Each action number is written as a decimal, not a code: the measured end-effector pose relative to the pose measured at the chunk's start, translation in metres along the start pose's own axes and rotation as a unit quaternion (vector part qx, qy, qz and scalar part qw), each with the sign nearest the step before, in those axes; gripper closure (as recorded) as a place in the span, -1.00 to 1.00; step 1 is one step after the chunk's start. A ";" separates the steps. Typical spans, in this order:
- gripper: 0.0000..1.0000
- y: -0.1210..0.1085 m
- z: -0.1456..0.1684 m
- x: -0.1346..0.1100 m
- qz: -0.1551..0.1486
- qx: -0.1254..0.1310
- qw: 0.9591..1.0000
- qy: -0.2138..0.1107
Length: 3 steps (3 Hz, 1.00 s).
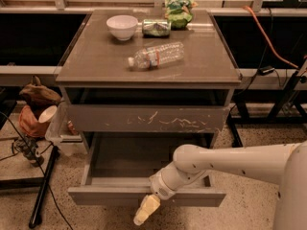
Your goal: Open middle drawer
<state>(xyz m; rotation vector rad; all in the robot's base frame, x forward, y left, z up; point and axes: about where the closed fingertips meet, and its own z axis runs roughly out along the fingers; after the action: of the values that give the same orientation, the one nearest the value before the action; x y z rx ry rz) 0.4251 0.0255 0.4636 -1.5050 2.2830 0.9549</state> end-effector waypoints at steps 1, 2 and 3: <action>-1.00 -0.008 0.019 -0.013 -0.017 -0.019 1.000 0.003; -1.00 0.003 0.036 -0.006 -0.008 -0.050 0.999 0.004; -1.00 0.003 0.035 -0.007 -0.008 -0.050 0.999 0.004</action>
Offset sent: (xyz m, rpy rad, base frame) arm -0.0338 0.0382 -0.0493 0.0787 0.1708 0.0963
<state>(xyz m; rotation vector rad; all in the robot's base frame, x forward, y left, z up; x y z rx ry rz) 0.4199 0.0533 0.4424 -1.5674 2.2563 1.0740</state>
